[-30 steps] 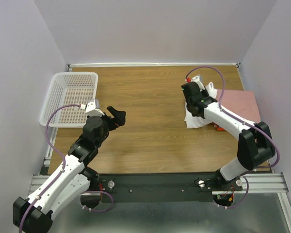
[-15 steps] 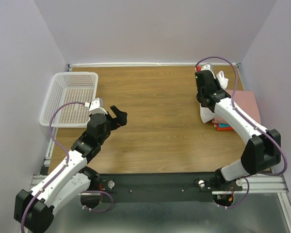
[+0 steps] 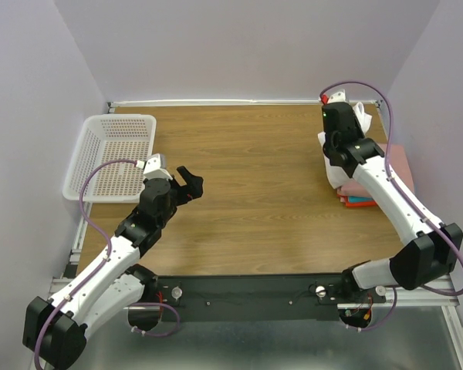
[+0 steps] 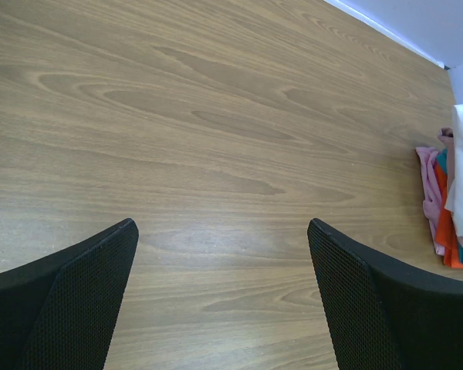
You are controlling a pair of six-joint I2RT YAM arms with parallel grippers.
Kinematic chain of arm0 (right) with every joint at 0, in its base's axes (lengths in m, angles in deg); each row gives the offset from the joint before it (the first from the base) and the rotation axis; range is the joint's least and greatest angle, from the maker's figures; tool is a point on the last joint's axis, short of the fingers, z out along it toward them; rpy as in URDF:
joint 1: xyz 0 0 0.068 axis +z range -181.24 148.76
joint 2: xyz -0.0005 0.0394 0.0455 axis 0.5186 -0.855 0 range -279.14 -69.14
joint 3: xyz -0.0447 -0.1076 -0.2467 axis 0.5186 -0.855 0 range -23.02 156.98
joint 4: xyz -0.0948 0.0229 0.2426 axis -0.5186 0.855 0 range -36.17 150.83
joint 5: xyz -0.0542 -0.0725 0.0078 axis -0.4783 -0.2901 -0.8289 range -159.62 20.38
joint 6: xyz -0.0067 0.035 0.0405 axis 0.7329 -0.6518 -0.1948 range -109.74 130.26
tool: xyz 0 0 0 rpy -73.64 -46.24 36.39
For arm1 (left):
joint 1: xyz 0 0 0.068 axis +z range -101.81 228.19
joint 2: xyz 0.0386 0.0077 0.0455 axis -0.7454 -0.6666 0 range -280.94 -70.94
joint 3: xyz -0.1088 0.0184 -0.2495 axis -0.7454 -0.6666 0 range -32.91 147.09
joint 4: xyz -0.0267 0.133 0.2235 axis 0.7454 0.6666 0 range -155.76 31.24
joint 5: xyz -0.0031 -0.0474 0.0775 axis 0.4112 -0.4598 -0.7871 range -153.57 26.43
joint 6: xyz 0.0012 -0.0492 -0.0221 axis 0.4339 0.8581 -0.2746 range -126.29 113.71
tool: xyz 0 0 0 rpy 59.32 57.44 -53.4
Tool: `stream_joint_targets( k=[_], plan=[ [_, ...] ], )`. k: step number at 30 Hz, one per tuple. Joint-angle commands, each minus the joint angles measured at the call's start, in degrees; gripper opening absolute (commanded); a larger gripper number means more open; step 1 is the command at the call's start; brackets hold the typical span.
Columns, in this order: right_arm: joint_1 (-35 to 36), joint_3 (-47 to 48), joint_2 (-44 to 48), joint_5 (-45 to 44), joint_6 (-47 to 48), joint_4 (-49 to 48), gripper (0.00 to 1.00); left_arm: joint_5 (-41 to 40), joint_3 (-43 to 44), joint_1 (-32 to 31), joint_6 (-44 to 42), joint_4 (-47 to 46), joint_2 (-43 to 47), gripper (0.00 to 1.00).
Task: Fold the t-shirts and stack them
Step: Neatly place the folded tshirt to the corner
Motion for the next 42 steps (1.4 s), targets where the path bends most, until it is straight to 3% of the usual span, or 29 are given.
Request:
stream_joint_targets(
  k=[1, 11, 31, 42],
  plan=[
    [-0.36, 4.40, 1.96, 1.52, -1.68, 6.26, 0.00, -0.93, 1.64, 0.36, -1.23, -1.23, 0.45, 0.98],
    [-1.50, 5.73, 1.61, 1.87, -1.07, 8.39, 0.01, -1.10, 1.03, 0.36, -1.32, -1.14, 1.42, 0.98],
    [-16.26, 8.01, -9.02, 9.70, 8.95, 8.30, 0.00, -3.04, 0.41, 0.36, -1.93, -0.17, 0.80, 0.98],
    [-24.70, 8.54, -17.54, 10.66, 8.52, 5.49, 0.01, -4.18, 0.06, 0.45, -2.19, 0.44, 0.89, 0.98]
  ],
)
